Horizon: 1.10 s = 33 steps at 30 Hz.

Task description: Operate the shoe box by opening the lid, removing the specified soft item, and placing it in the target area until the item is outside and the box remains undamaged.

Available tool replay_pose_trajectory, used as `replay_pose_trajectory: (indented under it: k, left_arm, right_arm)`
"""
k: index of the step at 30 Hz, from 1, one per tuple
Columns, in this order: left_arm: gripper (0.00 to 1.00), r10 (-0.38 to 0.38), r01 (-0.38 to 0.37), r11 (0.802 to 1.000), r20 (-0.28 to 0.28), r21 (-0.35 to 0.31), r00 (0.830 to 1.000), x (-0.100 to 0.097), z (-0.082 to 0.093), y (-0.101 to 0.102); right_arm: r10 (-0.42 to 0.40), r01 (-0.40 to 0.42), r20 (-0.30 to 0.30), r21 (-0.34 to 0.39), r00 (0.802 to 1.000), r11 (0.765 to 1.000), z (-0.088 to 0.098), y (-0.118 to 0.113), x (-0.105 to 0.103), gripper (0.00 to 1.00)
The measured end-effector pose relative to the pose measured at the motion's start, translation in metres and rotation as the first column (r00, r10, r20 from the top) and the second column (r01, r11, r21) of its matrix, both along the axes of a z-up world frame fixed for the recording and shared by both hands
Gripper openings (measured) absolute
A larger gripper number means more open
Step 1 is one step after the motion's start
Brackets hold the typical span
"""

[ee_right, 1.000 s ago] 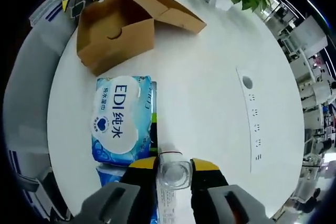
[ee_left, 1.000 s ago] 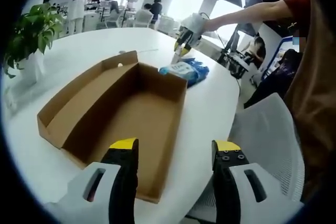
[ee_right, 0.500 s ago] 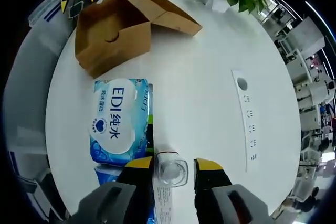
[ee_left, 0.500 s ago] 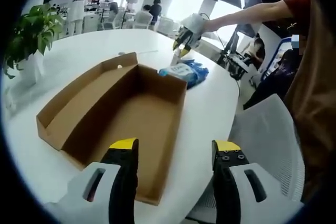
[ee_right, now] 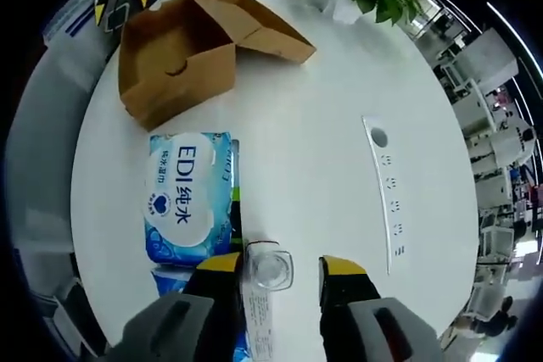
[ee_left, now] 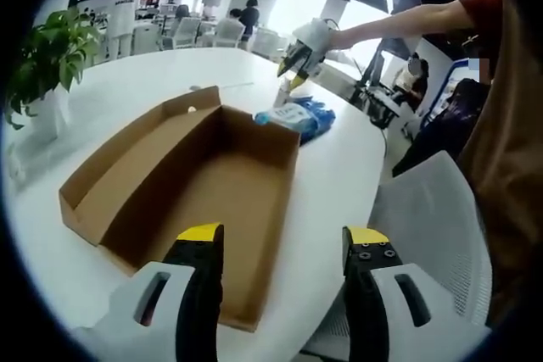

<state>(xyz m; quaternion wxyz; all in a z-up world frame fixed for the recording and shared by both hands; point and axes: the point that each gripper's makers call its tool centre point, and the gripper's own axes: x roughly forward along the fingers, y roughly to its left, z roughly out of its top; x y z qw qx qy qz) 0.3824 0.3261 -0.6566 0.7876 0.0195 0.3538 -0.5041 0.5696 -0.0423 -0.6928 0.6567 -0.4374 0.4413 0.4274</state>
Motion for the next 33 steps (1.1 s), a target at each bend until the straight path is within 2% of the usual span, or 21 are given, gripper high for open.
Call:
replay_pose_trajectory:
  k: [17,24,29,33]
  left_arm:
    - [0.56,0.0,0.0,1.0,0.016,-0.018,1.0,-0.001,0.007,-0.003]
    - [0.56,0.007,-0.006,1.0,0.02,-0.028,1.0,-0.001,0.01,-0.003]
    - [0.56,0.008,-0.007,1.0,0.025,-0.031,1.0,-0.003,0.012,-0.003]
    - [0.56,0.022,-0.021,0.999,0.028,-0.043,0.999,-0.002,0.015,-0.002]
  right_arm:
    - [-0.076,0.074,0.043,0.045,0.996,0.996,0.025,-0.007,-0.005,0.37]
    - [-0.138,0.131,0.065,0.101,0.988,0.986,0.041,-0.005,-0.006,0.38]
    - [-0.215,0.2,0.077,0.168,0.974,0.965,0.053,-0.004,-0.006,0.37]
    - [-0.313,0.287,0.077,0.238,0.947,0.928,0.064,-0.008,-0.004,0.39]
